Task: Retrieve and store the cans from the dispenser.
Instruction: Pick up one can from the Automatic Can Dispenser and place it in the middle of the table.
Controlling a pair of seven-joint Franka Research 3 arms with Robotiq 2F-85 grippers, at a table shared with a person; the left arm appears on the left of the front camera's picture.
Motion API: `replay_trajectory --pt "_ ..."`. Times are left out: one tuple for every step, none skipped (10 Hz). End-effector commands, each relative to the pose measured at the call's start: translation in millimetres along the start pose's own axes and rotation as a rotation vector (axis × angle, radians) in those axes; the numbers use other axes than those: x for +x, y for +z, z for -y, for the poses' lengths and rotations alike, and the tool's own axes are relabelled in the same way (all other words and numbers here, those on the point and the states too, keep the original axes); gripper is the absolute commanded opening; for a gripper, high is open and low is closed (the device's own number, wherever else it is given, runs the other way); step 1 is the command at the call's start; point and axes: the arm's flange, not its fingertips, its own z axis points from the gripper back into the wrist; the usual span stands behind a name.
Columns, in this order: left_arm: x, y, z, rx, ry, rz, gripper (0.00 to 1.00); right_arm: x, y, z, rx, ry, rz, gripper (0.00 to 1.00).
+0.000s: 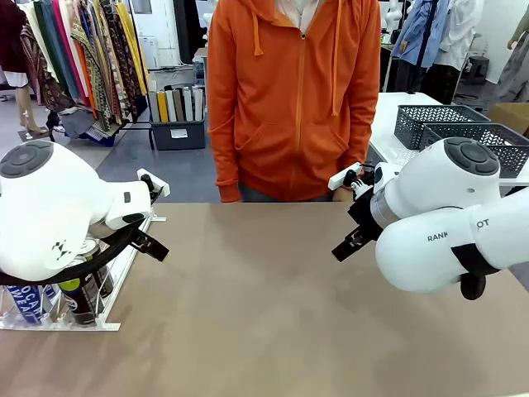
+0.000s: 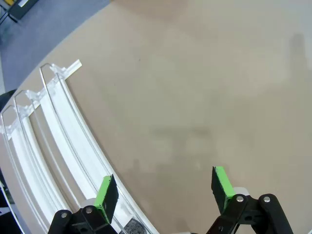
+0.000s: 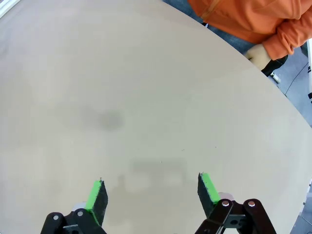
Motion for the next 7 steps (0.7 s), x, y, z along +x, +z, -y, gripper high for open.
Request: replay_trajectory --pt "0.1 0.2 0.1 0.000 -0.001 0.000 1.00 0.0 0.0 0.1 0.000 0.000 0.000 1.00" --pt "0.1 0.2 0.1 0.000 -0.001 0.000 1.00 0.0 0.0 0.1 0.000 0.000 0.000 1.00" --pt "0.1 0.2 0.1 0.000 -0.001 0.000 1.00 0.0 0.0 0.1 0.000 0.000 0.000 1.00" --pt "0.1 0.2 0.1 0.000 -0.001 0.000 1.00 0.0 0.0 0.1 0.000 0.000 0.000 1.00" --pt "0.1 0.2 0.1 0.000 -0.001 0.000 1.00 0.0 0.0 0.1 0.000 0.000 0.000 1.00" --pt "0.1 0.2 0.1 0.000 -0.001 0.000 1.00 0.0 0.0 0.1 0.000 0.000 0.000 1.00" --pt "0.1 0.2 0.1 0.000 -0.001 0.000 1.00 0.0 0.0 0.1 0.000 0.000 0.000 1.00"
